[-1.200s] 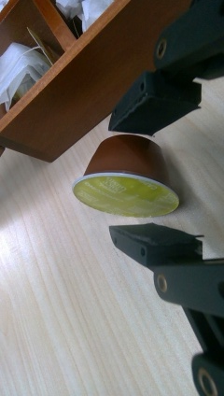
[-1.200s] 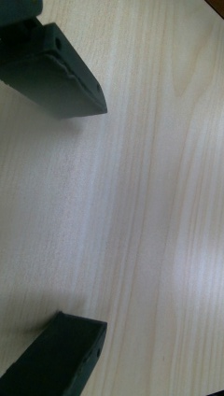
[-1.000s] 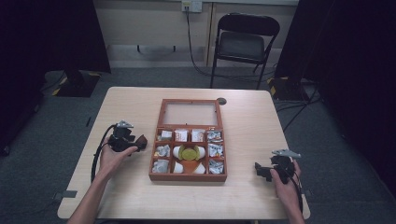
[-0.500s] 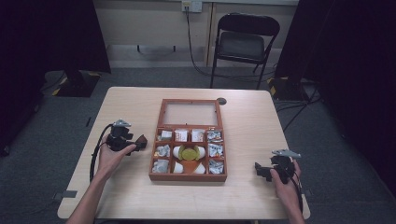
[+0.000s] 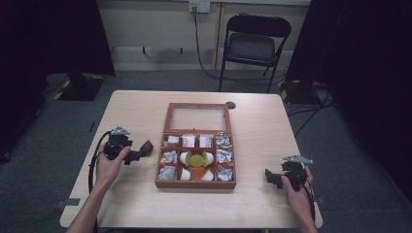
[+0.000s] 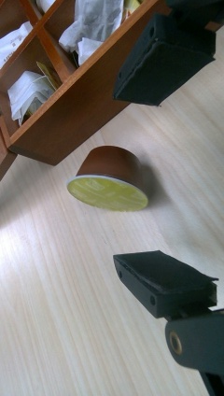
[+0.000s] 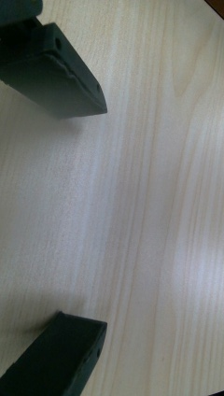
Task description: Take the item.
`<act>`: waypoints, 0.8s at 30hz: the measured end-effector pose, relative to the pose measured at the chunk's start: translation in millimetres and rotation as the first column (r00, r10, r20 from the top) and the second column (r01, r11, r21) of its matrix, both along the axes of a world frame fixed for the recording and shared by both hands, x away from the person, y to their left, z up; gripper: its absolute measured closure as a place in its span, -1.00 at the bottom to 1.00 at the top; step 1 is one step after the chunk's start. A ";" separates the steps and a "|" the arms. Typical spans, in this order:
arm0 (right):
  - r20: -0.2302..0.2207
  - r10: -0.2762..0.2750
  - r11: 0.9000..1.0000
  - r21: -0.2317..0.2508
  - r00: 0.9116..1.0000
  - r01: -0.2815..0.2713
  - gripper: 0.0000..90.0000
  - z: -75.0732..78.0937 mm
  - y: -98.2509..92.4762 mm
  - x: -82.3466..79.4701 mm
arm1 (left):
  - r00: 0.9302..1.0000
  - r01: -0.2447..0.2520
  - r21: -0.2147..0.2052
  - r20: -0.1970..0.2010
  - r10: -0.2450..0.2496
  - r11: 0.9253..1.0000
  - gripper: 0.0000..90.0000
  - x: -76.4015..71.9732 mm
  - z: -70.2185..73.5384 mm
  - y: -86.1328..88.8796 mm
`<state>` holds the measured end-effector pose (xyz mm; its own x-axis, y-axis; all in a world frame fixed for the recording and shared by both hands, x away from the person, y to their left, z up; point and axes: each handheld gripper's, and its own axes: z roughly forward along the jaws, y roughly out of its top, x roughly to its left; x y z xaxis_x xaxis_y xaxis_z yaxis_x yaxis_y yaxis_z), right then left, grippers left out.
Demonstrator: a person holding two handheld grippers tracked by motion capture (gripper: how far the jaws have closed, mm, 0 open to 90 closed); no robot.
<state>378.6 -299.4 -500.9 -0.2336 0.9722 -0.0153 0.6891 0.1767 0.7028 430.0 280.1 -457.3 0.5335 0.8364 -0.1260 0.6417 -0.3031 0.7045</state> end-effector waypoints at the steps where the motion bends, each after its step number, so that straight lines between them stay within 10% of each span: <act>1: 0.000 0.000 1.000 0.000 1.000 0.000 -1.00 0.0 0.0 0.0 | 1.000 0.000 0.000 0.000 0.000 1.000 -0.61 0.0 0.0 0.0; 9: 0.000 0.000 1.000 0.000 1.000 0.000 -1.00 0.0 0.0 0.0 | 0.999 0.022 0.016 0.036 -0.022 1.000 -0.61 -16.5 15.4 10.9; 24: 0.000 0.000 1.000 0.000 1.000 0.000 -1.00 0.0 0.0 0.0 | 0.991 -0.132 0.052 0.014 0.131 0.990 -0.61 -30.7 3.0 62.6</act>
